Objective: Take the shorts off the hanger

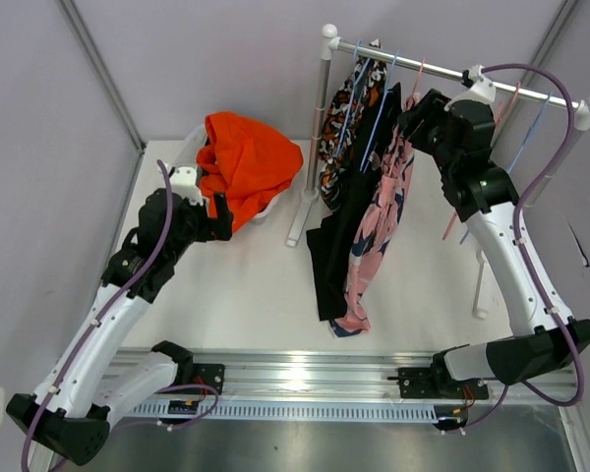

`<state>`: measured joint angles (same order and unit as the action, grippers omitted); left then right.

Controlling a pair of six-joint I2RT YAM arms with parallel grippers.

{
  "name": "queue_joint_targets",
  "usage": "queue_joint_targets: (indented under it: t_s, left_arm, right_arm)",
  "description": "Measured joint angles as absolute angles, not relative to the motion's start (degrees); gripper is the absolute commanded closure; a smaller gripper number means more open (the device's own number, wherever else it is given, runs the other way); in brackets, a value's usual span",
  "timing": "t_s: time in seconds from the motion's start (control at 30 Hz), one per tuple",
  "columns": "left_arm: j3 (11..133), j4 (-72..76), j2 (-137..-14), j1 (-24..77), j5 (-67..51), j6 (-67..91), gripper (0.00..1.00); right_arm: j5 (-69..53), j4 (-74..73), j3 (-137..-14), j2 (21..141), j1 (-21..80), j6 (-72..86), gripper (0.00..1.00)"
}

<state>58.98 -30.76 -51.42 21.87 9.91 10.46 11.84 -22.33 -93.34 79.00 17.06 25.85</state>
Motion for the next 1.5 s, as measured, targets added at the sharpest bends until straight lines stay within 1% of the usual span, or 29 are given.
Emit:
queue_joint_targets:
  t_s: [0.03, 0.1, 0.13, 0.17, 0.3, 0.4, 0.43, 0.5, 0.53, 0.77, 0.97, 1.07, 1.23, 1.3, 1.5]
  left_arm:
    - [58.19, -30.44, -50.76, 21.87, 9.78, 10.55, 0.0]
    - [56.58, -28.93, -49.43, 21.87, 9.58, 10.57, 0.01]
    - [55.83, -28.27, -48.86, 21.8, 9.28, 10.61, 0.01]
    - [55.42, -27.94, -48.58, 21.71, 8.95, 10.66, 0.01]
    - [54.96, -27.49, -48.88, 21.61, 8.43, 11.0, 0.01]
    - [54.65, -27.33, -48.88, 21.58, 8.34, 11.03, 0.01]
    - [54.52, -27.18, -48.86, 21.58, 8.36, 11.05, 0.01]
    - [54.24, -27.14, -48.82, 21.58, 8.36, 11.03, 0.01]
    - [54.11, -27.11, -48.82, 21.58, 8.36, 11.03, 0.01]
    - [53.98, -26.85, -48.73, 21.56, 6.68, 10.94, 0.01]
    - [54.33, -24.56, -47.99, 23.14, -1.63, 10.44, 0.01]
    - [57.1, -23.33, -48.99, 27.99, -6.42, 10.5, 0.01]
    - [63.0, -16.34, -54.15, 43.38, -9.74, 10.41, 0.01]
    - [65.67, -12.32, -58.19, 49.89, -10.66, 10.41, 0.01]
    - [72.49, -4.93, -70.81, 60.99, -11.16, 9.98, 0.01]
  right_arm:
    - [12.21, -21.96, -93.12, 78.91, 17.12, 25.85, 0.48]
    - [12.73, -21.39, -92.75, 78.83, 17.3, 25.91, 0.52]
    - [12.91, -21.12, -92.44, 78.85, 17.41, 25.91, 0.6]
    - [13.04, -21.06, -92.12, 78.94, 17.47, 25.93, 0.61]
    - [13.37, -20.8, -91.59, 80.07, 18.17, 26.28, 0.61]
    - [13.74, -20.64, -91.13, 81.34, 18.85, 26.35, 0.74]
    - [13.91, -20.6, -90.96, 81.82, 19.18, 26.41, 0.85]
    - [14.39, -20.49, -90.85, 82.52, 19.86, 26.55, 0.93]
    - [14.63, -20.32, -90.85, 82.72, 20.14, 26.61, 1.0]
    - [16.84, -21.63, -91.53, 82.67, 21.3, 26.7, 1.0]
    - [19.44, -26.35, -94.15, 80.79, 21.87, 26.24, 1.0]
    - [20.91, -28.27, -95.81, 77.84, 22.33, 26.11, 1.0]
    - [22.59, -29.98, -96.18, 70.76, 22.83, 26.96, 1.0]
    - [22.96, -30.2, -96.18, 68.6, 23.0, 27.55, 1.0]
    - [23.24, -30.39, -94.91, 65.93, 23.2, 29.04, 1.0]
